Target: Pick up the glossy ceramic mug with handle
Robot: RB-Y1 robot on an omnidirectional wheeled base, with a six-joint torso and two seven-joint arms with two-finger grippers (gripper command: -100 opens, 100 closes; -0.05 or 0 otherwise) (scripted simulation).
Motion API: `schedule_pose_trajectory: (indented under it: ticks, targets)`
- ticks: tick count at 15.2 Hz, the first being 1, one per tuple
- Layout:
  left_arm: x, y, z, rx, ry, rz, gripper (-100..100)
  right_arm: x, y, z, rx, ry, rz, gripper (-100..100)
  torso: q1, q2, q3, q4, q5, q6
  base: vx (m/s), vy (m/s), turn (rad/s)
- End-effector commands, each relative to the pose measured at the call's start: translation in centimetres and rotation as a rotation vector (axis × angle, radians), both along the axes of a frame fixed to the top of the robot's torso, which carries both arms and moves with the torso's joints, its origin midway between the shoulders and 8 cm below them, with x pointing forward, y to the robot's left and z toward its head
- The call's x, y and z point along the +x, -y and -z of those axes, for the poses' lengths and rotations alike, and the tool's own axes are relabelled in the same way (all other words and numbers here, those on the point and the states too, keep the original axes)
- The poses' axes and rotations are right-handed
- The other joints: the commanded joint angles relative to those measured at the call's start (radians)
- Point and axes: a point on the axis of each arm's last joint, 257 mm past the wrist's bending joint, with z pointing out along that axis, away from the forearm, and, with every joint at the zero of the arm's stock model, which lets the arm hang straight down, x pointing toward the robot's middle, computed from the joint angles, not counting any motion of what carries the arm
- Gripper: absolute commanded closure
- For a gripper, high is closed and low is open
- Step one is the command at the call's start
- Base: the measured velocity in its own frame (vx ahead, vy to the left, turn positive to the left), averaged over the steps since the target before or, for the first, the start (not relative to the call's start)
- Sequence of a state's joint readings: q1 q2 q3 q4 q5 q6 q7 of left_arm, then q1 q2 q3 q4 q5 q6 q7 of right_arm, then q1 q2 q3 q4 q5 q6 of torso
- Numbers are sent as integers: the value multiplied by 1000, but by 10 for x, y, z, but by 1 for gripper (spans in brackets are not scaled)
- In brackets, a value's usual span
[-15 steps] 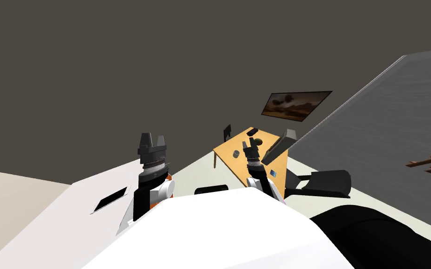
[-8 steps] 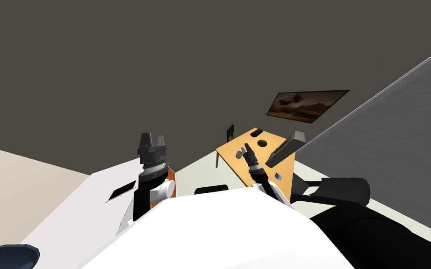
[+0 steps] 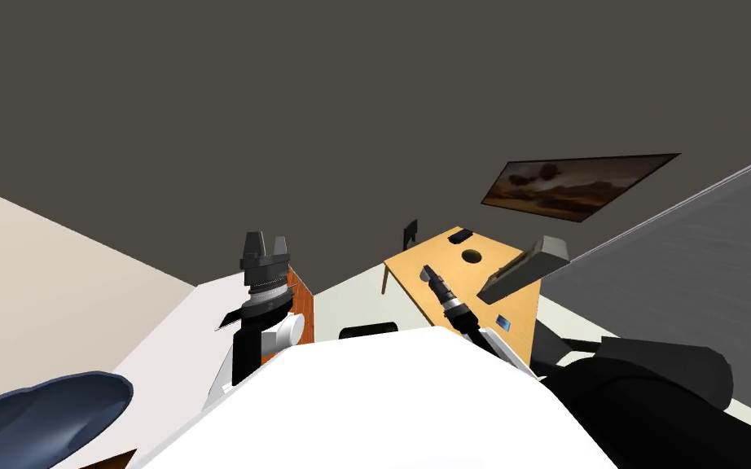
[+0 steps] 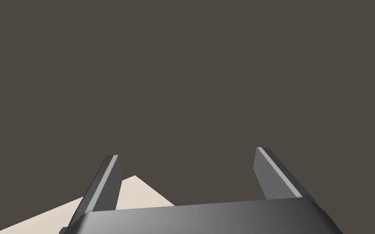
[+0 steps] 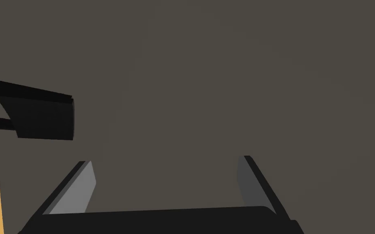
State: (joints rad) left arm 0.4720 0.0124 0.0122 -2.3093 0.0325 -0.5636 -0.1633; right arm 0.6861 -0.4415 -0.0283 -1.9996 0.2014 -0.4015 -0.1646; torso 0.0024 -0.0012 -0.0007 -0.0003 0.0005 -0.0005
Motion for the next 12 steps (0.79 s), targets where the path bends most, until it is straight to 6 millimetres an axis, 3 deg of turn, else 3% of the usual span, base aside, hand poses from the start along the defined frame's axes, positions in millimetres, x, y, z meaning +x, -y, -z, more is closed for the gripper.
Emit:
schedule_pose_trajectory:
  ticks: [1,2,3,4,5,6,8,9,10,11,12]
  targets:
    - [0,0,0,0,0,0,0,-10,7,22,-53,-67,-7,-100,0,0,0,0,0,0,33,48,172]
    - [0,0,0,0,0,0,0,-22,21,48,-98,-142,3,-100,0,0,0,0,0,0,28,49,285]
    - [0,0,0,0,0,0,0,-22,21,48,-109,-145,-5,-100,1,0,0,0,0,0,9,51,217]
    - [0,0,0,0,0,0,0,-37,36,74,-151,-220,8,-100,1,0,0,0,0,0,12,55,263]
    - [0,0,0,0,0,0,0,-37,37,74,-165,-224,-3,-100,1,0,0,0,0,0,19,55,234]
    - [0,0,0,0,0,0,0,-53,54,98,-210,-300,9,-100,1,0,0,0,0,0,41,62,292]
    - [0,0,0,0,0,0,0,-53,55,98,-222,-303,0,-100,1,-1,-1,0,0,0,41,38,124]
    - [0,0,0,0,0,0,0,-72,73,121,-271,-379,9,-100,0,-1,-1,0,0,1,34,40,207]
    - [0,0,0,0,0,0,0,-72,74,120,-279,-381,4,-100,0,-1,-1,0,0,0,39,37,225]
    - [0,0,0,0,0,0,0,-92,93,141,-327,-456,12,-100,0,-1,-1,0,0,0,54,39,248]
    - [0,0,0,0,0,0,0,-92,94,140,-335,-458,8,-100,0,-2,-1,0,0,0,62,32,242]
